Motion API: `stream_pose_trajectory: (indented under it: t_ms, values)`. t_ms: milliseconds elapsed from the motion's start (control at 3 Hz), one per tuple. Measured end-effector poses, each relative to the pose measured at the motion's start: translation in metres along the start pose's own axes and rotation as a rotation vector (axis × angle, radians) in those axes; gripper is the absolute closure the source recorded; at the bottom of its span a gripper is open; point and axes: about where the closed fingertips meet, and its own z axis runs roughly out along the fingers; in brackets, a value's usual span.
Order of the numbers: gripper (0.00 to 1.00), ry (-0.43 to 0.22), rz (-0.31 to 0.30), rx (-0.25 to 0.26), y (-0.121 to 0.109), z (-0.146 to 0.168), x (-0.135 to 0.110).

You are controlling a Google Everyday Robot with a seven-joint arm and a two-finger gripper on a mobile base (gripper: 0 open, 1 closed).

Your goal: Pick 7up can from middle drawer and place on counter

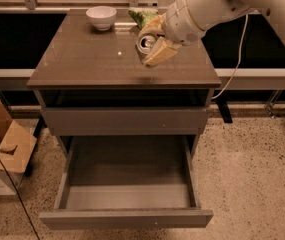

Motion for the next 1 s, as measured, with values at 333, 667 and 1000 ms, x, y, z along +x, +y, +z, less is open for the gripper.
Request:
stream_pose_trajectory:
  t_ms: [333, 667, 1000]
  values:
    - [1.00, 0.056, 0.011, 0.032, -0.017, 0.021, 0.014]
    - [1.00, 0.110, 0.037, 0.032, -0.029, 0.042, 0.035]
    - [0.85, 0.152, 0.074, 0.038, -0.042, 0.061, 0.058]
